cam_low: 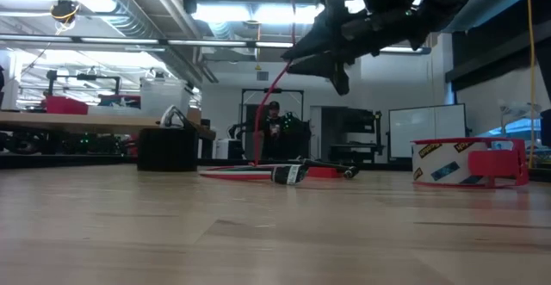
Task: Coil cords
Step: Coil the red wire onto the spool
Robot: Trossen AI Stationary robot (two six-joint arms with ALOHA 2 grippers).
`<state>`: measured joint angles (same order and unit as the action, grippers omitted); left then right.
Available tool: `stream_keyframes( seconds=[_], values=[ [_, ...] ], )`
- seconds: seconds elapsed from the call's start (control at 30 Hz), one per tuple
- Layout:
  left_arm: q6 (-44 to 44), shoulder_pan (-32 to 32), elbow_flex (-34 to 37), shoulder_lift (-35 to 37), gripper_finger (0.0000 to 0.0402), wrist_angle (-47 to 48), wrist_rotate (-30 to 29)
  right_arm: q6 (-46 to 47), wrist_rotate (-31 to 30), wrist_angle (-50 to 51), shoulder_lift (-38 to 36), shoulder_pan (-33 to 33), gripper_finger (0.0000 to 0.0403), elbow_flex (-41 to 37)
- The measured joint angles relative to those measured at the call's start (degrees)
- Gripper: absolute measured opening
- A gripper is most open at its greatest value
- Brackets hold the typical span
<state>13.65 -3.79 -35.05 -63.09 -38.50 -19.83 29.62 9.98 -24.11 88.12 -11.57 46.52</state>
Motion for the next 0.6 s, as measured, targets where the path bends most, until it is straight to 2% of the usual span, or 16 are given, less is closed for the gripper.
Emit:
stream_keyframes(
  seconds=[0.2, 0.43, 0.5, 0.6],
  values=[
    [-0.8, 0.0, 0.0, 0.0, 0.0000, -1.3, 1.3, -0.1, 0.0, -1.9, 0.0, 0.0, 0.0111, 0.0],
    [-1.0, 0.0, 0.0, 0.0, 0.0000, -1.3, 1.3, -0.4, 0.8, -2.2, 0.0, 0.4, 0.0016, 0.0],
    [-1.7, 0.0, 0.0, 0.0, 0.0000, -1.4, 1.4, -1.2, 1.1, -2.9, 0.0, 1.1, 0.0013, 0.0],
    [-2.0, 0.0, 0.0, 0.0, 0.0000, -1.5, 2.8, -1.6, 1.3, -3.5, 0.0, 2.3, 0.0031, 0.0]
  ],
)
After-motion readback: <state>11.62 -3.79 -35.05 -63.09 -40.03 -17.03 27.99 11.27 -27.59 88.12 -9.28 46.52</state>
